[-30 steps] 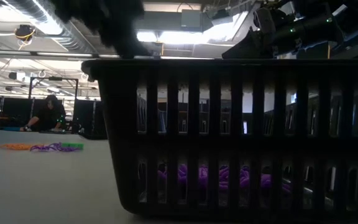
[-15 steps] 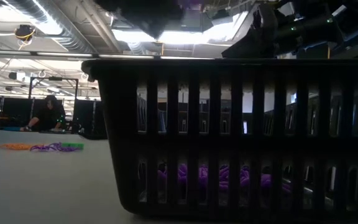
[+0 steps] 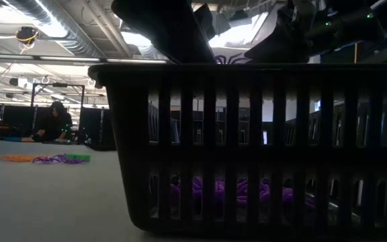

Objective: Sort Halloween decoration
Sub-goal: Put the violet spider toy into the bottom black bin

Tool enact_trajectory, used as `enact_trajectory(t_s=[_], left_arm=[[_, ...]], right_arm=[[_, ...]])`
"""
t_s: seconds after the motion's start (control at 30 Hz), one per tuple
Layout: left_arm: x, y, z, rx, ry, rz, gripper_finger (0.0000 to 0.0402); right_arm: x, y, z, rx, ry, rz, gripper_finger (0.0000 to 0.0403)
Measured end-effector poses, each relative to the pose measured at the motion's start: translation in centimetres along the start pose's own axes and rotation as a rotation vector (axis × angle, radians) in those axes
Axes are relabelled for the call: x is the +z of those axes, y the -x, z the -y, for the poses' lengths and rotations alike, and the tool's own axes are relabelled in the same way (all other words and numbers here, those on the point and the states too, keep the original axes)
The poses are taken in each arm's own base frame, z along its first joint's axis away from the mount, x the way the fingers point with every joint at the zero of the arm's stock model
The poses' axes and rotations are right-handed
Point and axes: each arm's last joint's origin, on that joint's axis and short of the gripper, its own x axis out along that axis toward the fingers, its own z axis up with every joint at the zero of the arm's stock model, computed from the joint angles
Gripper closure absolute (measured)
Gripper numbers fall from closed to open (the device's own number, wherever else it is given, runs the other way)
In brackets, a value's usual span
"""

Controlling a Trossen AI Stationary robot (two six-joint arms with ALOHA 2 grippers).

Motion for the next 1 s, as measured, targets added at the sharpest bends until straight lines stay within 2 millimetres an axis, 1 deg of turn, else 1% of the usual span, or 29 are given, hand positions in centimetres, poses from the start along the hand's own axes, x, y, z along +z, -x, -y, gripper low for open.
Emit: enact_trajectory(t_s=[0.1,0.27,0.37,0.47,0.6,0.7,0.8,1.0], left_arm=[[0.0,0.7,0.2,0.015,-0.002,-0.031,0.0285],[0.7,2.8,0.3,0.026,0.031,-0.088,0.0279],[1.2,3.1,0.8,0.004,0.025,-0.055,0.0279],[2.1,3.1,1.6,-0.088,0.021,0.041,0.0280],[1.8,2.6,2.2,-0.131,-0.027,0.067,0.0276],[1.4,2.3,2.2,-0.127,-0.035,0.055,0.0257],[1.0,2.0,1.9,-0.111,-0.033,0.040,0.0228],[0.8,1.7,1.1,-0.024,-0.088,0.038,0.0172]], right_arm=[[-0.3,0.2,-0.9,0.000,0.009,0.003,0.0279],[-0.8,0.7,-2.5,-0.017,0.023,0.036,0.0279],[-0.9,1.1,-3.4,-0.008,0.021,0.061,0.0279],[-1.1,1.4,-4.1,-0.010,0.021,0.079,0.0279],[-1.1,1.6,-4.4,-0.038,0.020,0.097,0.0279],[-1.1,1.5,-4.3,-0.043,0.000,0.099,0.0279],[-1.1,1.6,-4.3,-0.057,0.000,0.105,0.0279],[-1.0,1.6,-4.1,-0.120,0.020,0.129,0.0279]])
